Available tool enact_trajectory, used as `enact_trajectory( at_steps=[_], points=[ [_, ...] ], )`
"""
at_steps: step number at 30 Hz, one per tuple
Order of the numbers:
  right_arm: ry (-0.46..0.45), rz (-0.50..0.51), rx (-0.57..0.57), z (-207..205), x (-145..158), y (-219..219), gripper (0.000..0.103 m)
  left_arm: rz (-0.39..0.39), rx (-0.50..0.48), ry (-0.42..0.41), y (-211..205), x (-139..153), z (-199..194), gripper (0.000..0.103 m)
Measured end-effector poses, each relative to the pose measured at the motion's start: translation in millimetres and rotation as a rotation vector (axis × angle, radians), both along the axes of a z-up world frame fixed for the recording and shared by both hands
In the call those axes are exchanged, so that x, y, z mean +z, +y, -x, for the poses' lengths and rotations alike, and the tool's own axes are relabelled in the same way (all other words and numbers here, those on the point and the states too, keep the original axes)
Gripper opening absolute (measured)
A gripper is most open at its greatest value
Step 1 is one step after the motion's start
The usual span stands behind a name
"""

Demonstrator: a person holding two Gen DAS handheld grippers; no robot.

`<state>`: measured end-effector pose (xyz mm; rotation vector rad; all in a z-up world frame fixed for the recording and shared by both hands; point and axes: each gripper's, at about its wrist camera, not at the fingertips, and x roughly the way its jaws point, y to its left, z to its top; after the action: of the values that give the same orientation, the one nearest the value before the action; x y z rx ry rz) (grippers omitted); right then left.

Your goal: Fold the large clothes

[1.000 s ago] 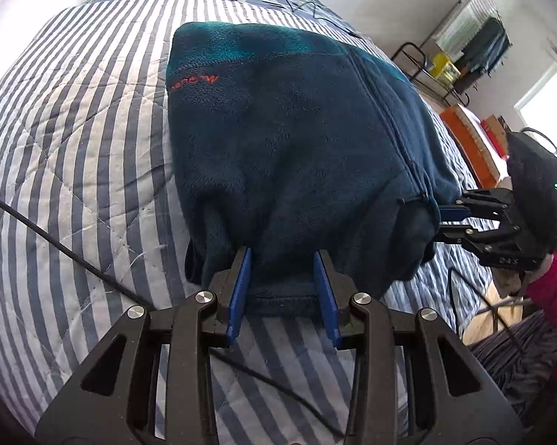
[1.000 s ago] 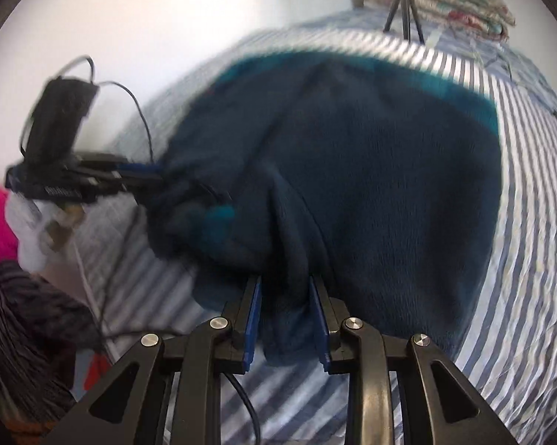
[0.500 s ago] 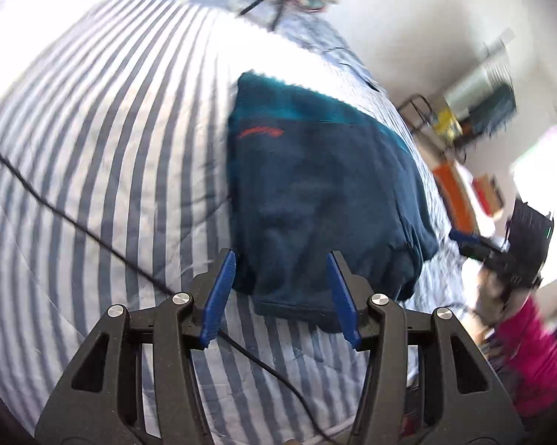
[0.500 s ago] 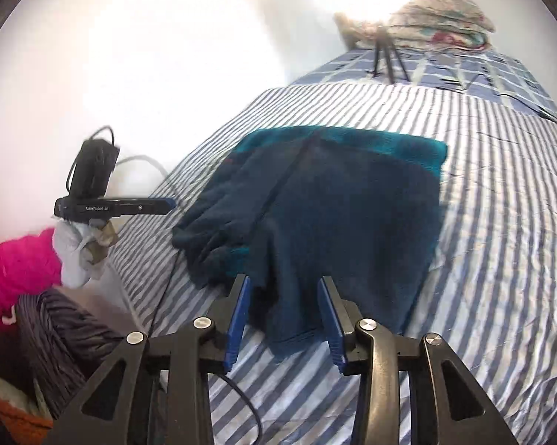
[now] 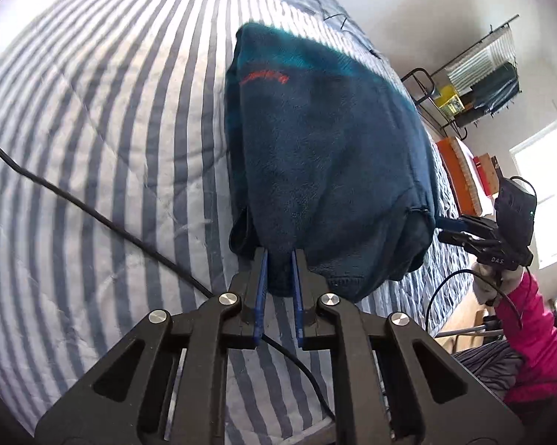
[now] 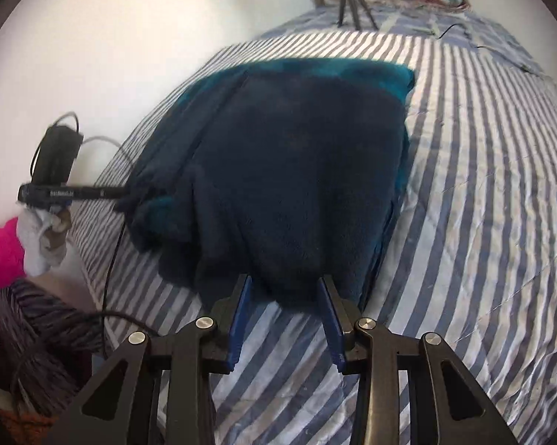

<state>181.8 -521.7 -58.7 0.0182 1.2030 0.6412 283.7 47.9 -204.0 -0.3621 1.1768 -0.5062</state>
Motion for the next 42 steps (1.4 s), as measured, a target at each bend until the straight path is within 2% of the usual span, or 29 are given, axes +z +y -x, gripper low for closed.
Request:
enact_trajectory(
  at_steps=[1, 2, 3, 5, 6, 7, 8, 9, 10, 11, 12, 16, 20, 25, 30, 42],
  points=[
    [0.001, -0.001, 0.021, 1.5, 3.8, -0.7, 0.039, 0.012, 0.003, -0.012, -4.4, 8.9, -0.3, 0.02],
    [-0.007, -0.006, 0.028, 2.0, 7.3, -3.1, 0.038, 0.025, 0.007, -0.028, -1.4, 14.7, -0.6, 0.033],
    [-0.021, -0.024, 0.03, 2.3, 14.9, -8.2, 0.039, 0.036, 0.019, -0.054, 2.6, 22.5, -1.4, 0.04],
    [-0.04, -0.068, 0.008, 2.1, 25.6, -19.0, 0.039, 0.062, 0.043, -0.085, 10.5, 32.2, -10.0, 0.062],
    [-0.051, -0.099, -0.011, 0.8, 31.7, -26.2, 0.039, 0.079, 0.057, -0.093, 14.5, 35.6, -13.2, 0.065],
    [-0.07, -0.135, -0.034, -1.6, 39.0, -34.9, 0.045, 0.09, 0.071, -0.096, 17.2, 36.7, -16.5, 0.07],
    [-0.082, -0.146, -0.047, -2.7, 42.5, -39.2, 0.059, 0.112, 0.096, -0.092, 22.0, 37.0, -22.7, 0.074],
    [-0.109, -0.158, -0.077, -5.6, 46.9, -46.1, 0.067, 0.13, 0.109, -0.08, 26.5, 36.0, -27.8, 0.075],
    [-0.131, -0.166, -0.104, -7.4, 48.0, -50.4, 0.083, 0.163, 0.123, -0.06, 30.4, 31.9, -34.3, 0.075],
    [-0.149, -0.174, -0.137, -10.3, 48.0, -55.2, 0.094, 0.202, 0.136, -0.031, 34.7, 26.8, -41.8, 0.075],
    [-0.155, -0.185, -0.164, -13.6, 46.9, -59.0, 0.096, 0.241, 0.154, 0.004, 38.8, 20.7, -50.0, 0.075],
    [-0.093, -0.255, -0.253, -36.5, 30.5, -70.7, 0.096, 0.33, 0.201, 0.062, 48.3, 5.6, -76.6, 0.076],
    [-0.063, -0.289, -0.286, -56.0, 21.2, -71.4, 0.096, 0.367, 0.204, 0.075, 52.4, -4.5, -96.2, 0.077],
    [-0.031, -0.308, -0.307, -68.2, 2.5, -74.4, 0.096, 0.324, 0.159, 0.076, 34.1, -13.9, -109.7, 0.077],
    [-0.001, -0.324, -0.309, -75.3, -13.5, -77.3, 0.096, 0.317, 0.148, 0.09, 25.7, -26.3, -119.8, 0.077],
    [0.096, -0.401, -0.281, -95.3, -50.5, -65.7, 0.09, 0.389, 0.105, 0.139, 11.2, -58.6, -136.1, 0.077]
  ],
)
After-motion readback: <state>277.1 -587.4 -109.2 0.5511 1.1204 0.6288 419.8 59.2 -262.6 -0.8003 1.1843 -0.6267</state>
